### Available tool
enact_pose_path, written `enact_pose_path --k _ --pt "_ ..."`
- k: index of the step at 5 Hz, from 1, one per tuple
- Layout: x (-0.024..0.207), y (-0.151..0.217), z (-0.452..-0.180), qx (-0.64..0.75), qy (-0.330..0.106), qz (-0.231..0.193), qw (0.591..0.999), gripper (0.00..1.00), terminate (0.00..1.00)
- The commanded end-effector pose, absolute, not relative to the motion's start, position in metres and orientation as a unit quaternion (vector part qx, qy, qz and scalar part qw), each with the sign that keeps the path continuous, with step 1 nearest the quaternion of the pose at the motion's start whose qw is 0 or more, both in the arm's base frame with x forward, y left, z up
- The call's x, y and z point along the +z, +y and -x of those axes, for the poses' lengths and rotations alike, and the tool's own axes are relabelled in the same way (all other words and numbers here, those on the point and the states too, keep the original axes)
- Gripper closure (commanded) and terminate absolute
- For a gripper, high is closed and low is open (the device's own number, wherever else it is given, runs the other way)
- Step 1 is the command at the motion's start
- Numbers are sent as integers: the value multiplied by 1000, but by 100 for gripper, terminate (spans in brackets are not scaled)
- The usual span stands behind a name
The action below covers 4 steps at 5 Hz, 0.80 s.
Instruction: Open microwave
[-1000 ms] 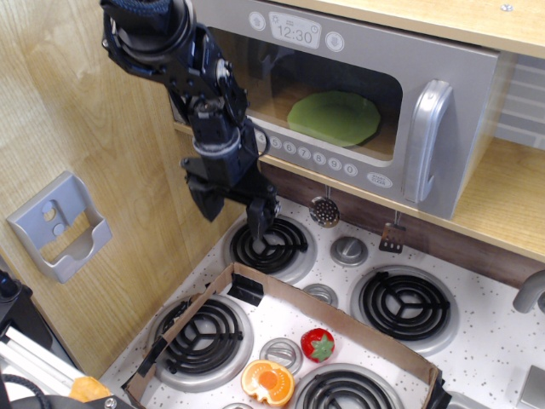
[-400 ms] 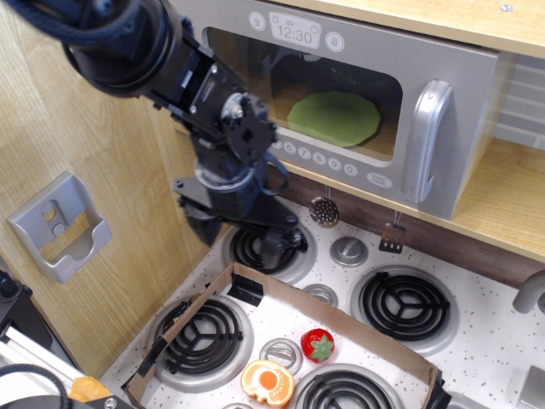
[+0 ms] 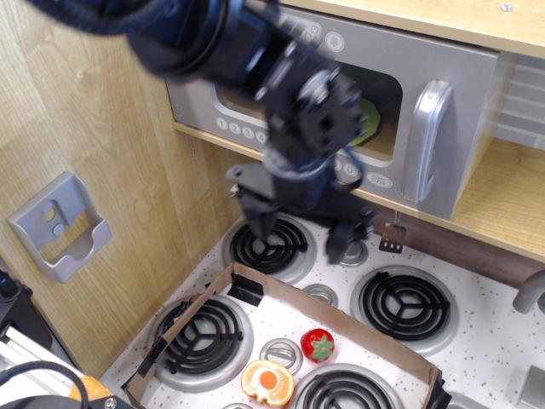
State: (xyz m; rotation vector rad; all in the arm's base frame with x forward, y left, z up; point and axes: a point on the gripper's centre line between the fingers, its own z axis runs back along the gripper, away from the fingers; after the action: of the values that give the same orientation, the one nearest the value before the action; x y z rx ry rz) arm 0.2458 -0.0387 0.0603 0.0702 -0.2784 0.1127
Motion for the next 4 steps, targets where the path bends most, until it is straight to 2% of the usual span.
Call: enact_pose_path --k 1,3,4 --pt "80 -81 -273 46 -167 -32 984 0 0" --pt "87 -93 -305 20 -199 -30 979 0 0" --pt "93 -82 -319 -6 -193 -39 981 0 0"
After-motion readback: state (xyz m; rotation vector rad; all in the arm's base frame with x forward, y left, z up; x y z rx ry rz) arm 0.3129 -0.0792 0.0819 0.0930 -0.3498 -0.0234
